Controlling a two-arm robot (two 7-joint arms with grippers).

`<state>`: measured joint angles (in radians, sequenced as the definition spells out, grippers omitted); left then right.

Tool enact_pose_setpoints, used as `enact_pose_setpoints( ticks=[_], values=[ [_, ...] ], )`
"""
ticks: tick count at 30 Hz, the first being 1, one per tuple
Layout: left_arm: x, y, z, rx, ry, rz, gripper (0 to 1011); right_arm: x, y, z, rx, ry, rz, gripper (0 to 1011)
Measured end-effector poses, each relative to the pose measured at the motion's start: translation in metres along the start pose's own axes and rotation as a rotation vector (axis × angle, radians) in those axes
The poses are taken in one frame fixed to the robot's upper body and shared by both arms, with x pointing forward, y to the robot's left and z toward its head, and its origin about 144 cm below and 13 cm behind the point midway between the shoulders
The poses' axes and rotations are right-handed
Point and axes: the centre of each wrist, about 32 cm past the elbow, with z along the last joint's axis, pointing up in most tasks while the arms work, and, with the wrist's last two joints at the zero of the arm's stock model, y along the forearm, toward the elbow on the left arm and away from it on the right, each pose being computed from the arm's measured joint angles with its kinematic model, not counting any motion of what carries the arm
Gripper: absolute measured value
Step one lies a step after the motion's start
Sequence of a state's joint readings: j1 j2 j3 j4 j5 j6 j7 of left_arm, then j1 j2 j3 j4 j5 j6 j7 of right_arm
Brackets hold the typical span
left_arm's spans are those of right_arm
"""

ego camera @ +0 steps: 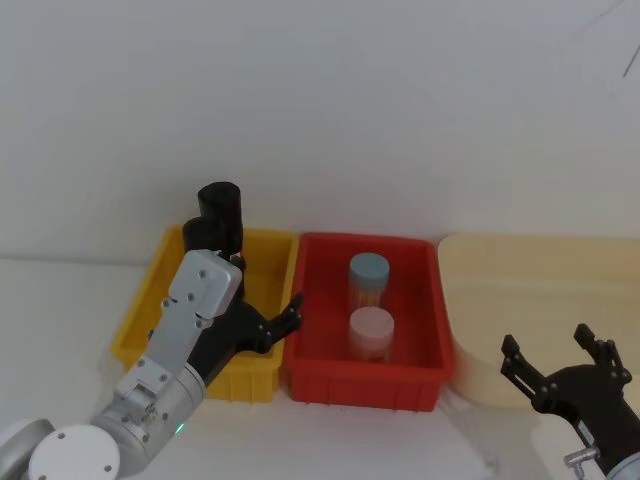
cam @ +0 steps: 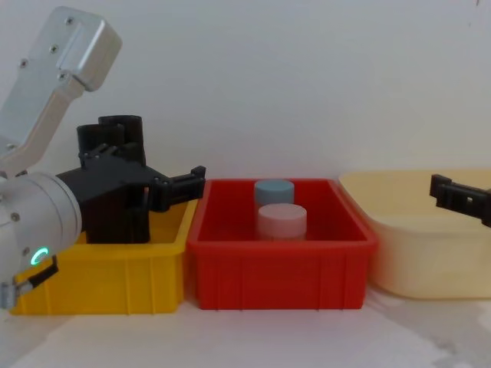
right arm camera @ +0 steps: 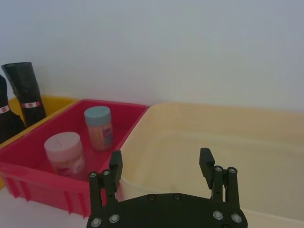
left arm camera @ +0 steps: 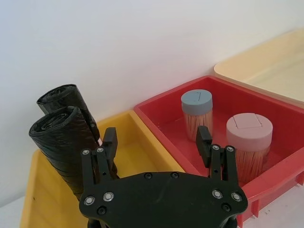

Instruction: Pick up the garbage bag with the one hand and transfer it to the other hand.

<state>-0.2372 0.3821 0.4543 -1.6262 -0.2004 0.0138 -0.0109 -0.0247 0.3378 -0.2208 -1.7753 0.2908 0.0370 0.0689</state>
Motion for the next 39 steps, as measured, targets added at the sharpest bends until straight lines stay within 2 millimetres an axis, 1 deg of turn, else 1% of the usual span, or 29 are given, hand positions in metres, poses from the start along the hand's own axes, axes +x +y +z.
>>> enact_pose_setpoints(
  ticks=[11, 17, 23, 31, 39],
  values=[
    [0.0, 0.0, 0.0, 0.0, 0.0, 0.0, 1002, -0.002, -0.008, 0.005, -0.009, 0.013, 0.051, 999],
    [0.0, 0.0, 0.0, 0.0, 0.0, 0.0, 1002, -0.005, -0.01, 0.01, -0.01, 0.01, 0.115, 999],
    [0.0, 0.0, 0.0, 0.0, 0.0, 0.0, 1002, -0.009, -0.008, 0.017, -0.01, -0.002, 0.194, 999],
    [0.0, 0.0, 0.0, 0.0, 0.0, 0.0, 1002, -0.015, 0.004, 0.025, -0.014, -0.024, 0.306, 999],
    [0.0, 0.0, 0.0, 0.0, 0.0, 0.0, 1002, -0.021, 0.024, 0.03, -0.055, -0.048, 0.391, 999]
  ],
)
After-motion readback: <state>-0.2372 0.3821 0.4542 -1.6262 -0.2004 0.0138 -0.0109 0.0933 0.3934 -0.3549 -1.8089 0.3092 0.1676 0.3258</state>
